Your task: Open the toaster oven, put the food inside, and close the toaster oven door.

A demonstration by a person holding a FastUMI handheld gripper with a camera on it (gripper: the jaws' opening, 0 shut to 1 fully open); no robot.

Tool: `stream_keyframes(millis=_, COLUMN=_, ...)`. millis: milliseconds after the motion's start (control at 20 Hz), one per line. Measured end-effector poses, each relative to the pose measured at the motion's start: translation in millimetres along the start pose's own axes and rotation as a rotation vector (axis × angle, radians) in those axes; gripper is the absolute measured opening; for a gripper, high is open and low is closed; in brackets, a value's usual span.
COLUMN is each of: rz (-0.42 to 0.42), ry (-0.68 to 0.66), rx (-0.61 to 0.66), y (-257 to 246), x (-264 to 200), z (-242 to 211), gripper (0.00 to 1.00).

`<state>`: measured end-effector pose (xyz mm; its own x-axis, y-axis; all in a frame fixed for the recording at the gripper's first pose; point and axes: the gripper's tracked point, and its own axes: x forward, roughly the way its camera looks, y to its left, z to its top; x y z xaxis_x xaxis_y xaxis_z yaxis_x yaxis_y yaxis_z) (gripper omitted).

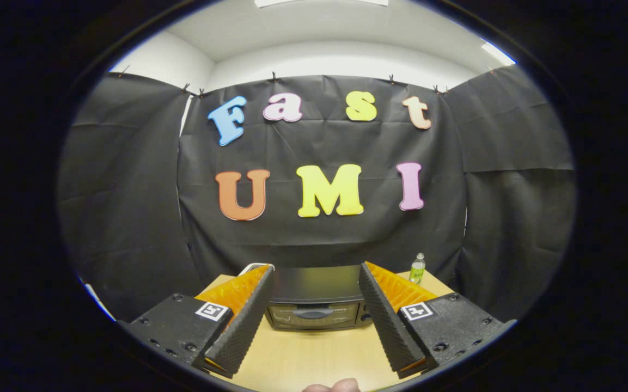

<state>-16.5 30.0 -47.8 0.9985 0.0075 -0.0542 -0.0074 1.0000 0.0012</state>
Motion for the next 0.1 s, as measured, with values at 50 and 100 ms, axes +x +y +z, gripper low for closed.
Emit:
stream_keyframes(millis=50, rz=-0.003, ry=0.0, rx=-0.002, y=-0.3, x=-0.3, z=0.6, gripper=1.0)
stream_keyframes(millis=100, rz=-0.002, ry=-0.001, rx=-0.001, y=0.4, x=-0.4, z=0.5, gripper=1.0)
